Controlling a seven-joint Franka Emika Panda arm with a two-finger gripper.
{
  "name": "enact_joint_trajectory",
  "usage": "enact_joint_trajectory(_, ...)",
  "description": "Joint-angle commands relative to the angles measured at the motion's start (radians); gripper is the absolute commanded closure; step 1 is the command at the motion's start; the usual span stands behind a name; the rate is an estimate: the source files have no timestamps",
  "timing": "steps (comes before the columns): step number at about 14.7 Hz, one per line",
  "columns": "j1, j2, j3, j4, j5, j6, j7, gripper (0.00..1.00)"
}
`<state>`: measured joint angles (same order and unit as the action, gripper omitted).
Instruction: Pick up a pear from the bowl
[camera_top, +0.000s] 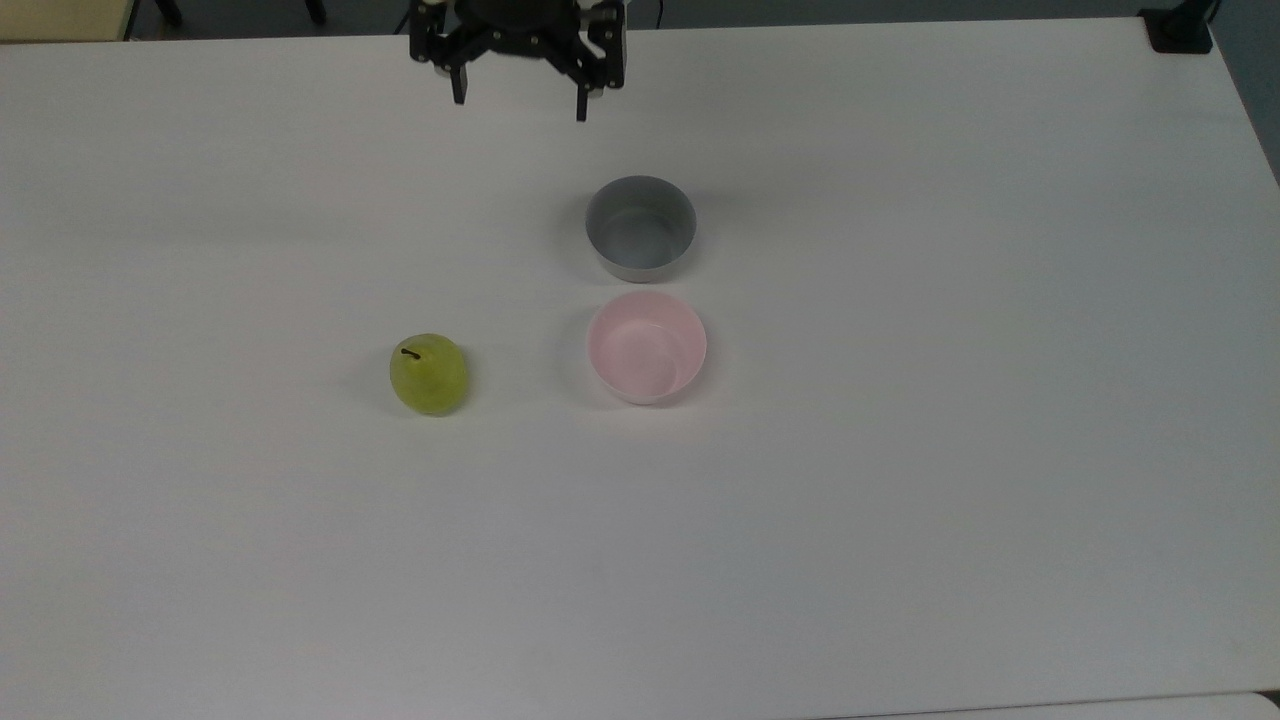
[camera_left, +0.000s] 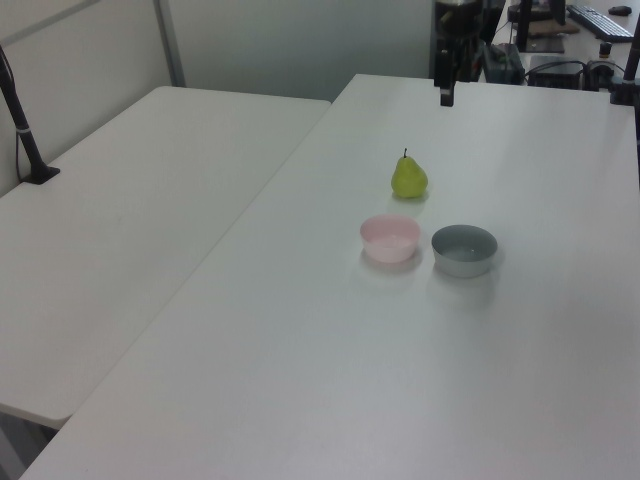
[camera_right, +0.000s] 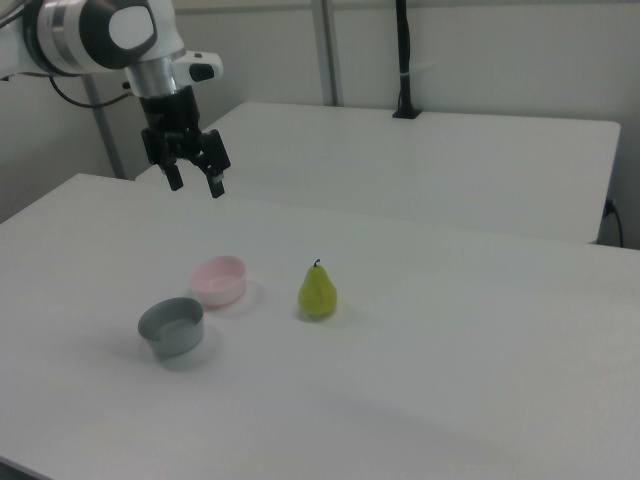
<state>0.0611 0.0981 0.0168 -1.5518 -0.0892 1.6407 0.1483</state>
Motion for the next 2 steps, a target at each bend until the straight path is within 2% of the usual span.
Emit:
enact_joint_trajectory(1,0.002,-0.044,-0.009,-0.039,0.022,-0.012,0.025,0.0)
enact_joint_trajectory(2,0.002,-0.044,-0.012,-0.037,0.022,-0.012,0.025,0.0)
